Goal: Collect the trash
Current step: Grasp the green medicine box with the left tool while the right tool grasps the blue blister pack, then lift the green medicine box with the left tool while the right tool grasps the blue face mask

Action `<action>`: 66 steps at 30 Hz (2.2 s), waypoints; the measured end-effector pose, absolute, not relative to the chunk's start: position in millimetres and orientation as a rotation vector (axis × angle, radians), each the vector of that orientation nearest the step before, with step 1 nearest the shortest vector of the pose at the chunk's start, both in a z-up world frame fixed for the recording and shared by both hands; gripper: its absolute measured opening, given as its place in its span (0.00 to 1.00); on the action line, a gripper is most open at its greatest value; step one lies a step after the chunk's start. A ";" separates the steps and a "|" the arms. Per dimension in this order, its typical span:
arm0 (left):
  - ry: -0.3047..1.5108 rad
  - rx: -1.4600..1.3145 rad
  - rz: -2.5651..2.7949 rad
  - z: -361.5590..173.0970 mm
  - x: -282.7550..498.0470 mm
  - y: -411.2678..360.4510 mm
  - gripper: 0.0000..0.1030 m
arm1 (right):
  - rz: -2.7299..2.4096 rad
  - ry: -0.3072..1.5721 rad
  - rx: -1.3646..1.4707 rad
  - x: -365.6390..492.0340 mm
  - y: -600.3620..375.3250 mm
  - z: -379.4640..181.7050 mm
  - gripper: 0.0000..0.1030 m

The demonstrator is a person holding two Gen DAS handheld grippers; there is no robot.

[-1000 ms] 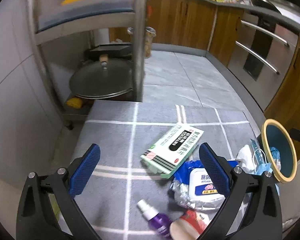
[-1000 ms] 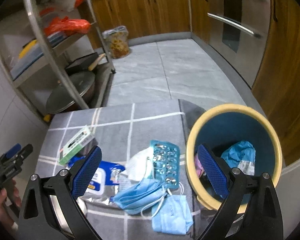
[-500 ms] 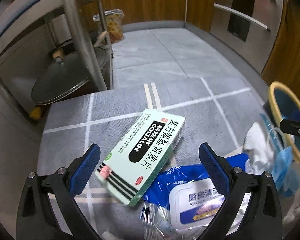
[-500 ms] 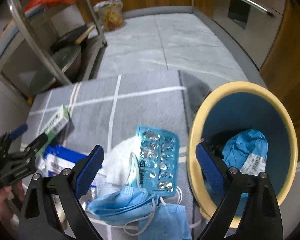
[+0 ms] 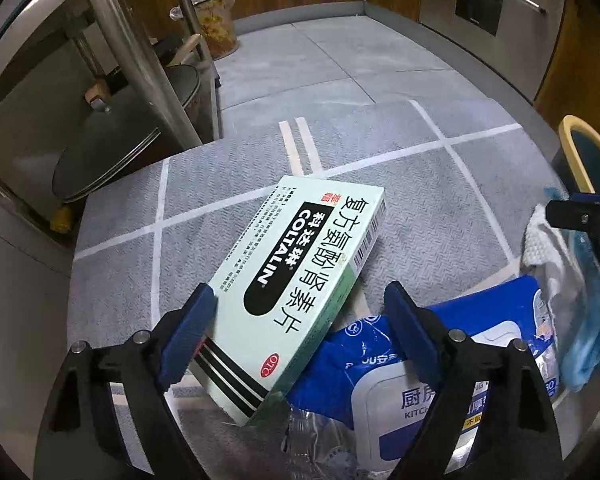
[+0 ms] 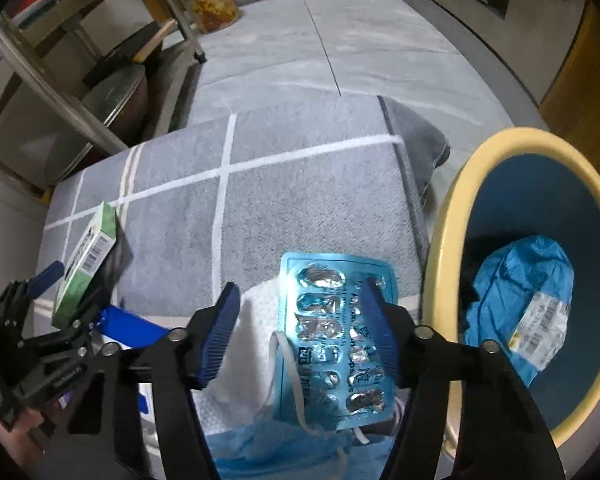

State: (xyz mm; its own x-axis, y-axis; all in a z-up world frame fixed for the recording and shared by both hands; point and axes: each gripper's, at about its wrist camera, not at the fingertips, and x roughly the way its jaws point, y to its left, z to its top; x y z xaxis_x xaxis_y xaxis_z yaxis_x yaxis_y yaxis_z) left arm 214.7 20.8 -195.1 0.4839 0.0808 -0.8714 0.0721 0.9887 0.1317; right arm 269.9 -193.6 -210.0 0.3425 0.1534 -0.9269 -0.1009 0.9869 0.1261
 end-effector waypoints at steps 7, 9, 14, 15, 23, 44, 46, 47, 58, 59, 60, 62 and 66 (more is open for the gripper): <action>1.031 0.134 0.012 -188.2 211.2 25.9 0.55 | 0.141 1.183 0.037 268.0 -198.5 -202.0 0.04; 1.013 0.132 0.009 -183.0 210.2 24.9 0.48 | 0.145 1.165 0.046 265.3 -202.4 -195.8 0.02; 0.967 0.118 0.008 -170.2 206.5 24.6 0.31 | 0.156 1.133 0.079 258.8 -215.7 -182.4 0.01; 0.962 0.105 0.004 -168.3 206.7 26.2 0.30 | 0.158 1.124 0.088 257.6 -218.5 -179.6 0.01; 0.897 0.009 0.007 -146.8 202.7 38.4 0.20 | 0.180 1.039 0.126 249.9 -230.6 -151.7 0.01; 0.815 -0.005 -0.079 -114.8 177.7 32.8 0.19 | 0.169 1.192 0.132 265.4 -200.0 -194.8 0.51; 0.818 -0.008 -0.080 -116.5 178.6 35.1 0.19 | 0.160 1.214 0.088 269.0 -189.1 -201.1 0.52; 0.819 -0.007 -0.081 -116.6 179.1 35.1 0.19 | 0.141 1.219 0.063 270.5 -185.2 -203.6 0.52; 0.829 -0.021 -0.091 -120.9 183.8 38.8 0.19 | 0.096 1.175 -0.017 272.7 -185.2 -199.6 0.01; 0.828 -0.021 -0.091 -120.7 183.4 39.2 0.19 | 0.103 1.159 0.009 271.6 -190.2 -192.8 0.01; 0.825 -0.025 -0.091 -120.2 183.2 39.1 0.19 | 0.110 1.153 0.030 270.9 -194.1 -188.7 0.01; 0.824 -0.034 -0.091 -119.6 182.9 39.1 0.19 | 0.122 1.145 0.088 268.9 -206.0 -180.9 0.01; 0.822 -0.045 -0.099 -118.2 182.4 37.3 0.19 | 0.101 1.145 0.152 265.6 -226.8 -175.6 0.01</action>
